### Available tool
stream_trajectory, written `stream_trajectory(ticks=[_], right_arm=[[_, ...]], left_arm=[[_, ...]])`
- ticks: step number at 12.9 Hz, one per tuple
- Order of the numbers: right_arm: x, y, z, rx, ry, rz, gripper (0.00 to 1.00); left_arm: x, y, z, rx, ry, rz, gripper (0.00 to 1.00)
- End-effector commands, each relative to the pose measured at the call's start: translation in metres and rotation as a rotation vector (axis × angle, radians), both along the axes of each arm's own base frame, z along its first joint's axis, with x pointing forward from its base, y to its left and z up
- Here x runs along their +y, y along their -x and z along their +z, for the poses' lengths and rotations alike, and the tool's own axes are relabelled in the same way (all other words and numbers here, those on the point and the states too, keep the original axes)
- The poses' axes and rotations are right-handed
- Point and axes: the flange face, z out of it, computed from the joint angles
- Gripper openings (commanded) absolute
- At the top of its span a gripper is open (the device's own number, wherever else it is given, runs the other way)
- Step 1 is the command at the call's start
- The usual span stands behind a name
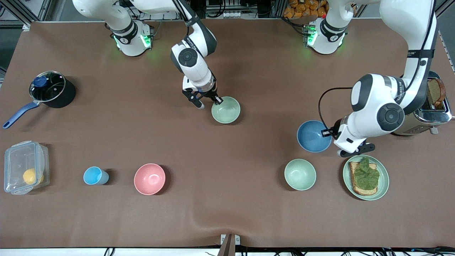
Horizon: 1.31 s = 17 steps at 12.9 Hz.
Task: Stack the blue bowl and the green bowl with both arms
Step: 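Carry the green bowl with the right gripper toward the table middle, then carry the blue bowl with the left gripper toward the green bowl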
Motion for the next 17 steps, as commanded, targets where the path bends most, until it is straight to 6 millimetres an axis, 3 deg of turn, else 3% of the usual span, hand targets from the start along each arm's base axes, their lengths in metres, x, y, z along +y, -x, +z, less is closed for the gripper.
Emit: stream_trajectory(ticks=[1,3,4,5,10,14,17], right_arm=[[0.010,-0.002,0.001,-0.006,-0.016,-0.028,0.16],[0.013,-0.006,0.005,-0.005,-0.023,-0.052,0.61],[0.013,-0.010,0.008,-0.002,-0.028,-0.073,0.90],[0.015,-0.012,0.011,-0.002,-0.032,-0.081,1.00],[0.008,-0.023,0.031,0.050,-0.027,-0.121,1.00],[0.005,-0.028,0.043,0.081,-0.043,-0.288,1.00],[-0.029,-0.048,0.051,0.185,0.012,-0.334,1.00]], left_arm=[[-0.013,0.006,0.027,0.001,0.015,0.012,0.00],[-0.029,0.011,0.038,-0.013,0.027,0.000,0.00],[-0.040,0.014,0.041,-0.015,0.031,0.006,0.00],[-0.049,0.018,0.048,-0.024,0.037,0.004,0.00],[-0.109,0.042,0.061,-0.005,0.111,0.038,0.00],[-0.144,0.060,0.054,0.010,0.119,0.016,0.00],[-0.172,0.076,0.043,-0.008,0.135,0.030,0.00]])
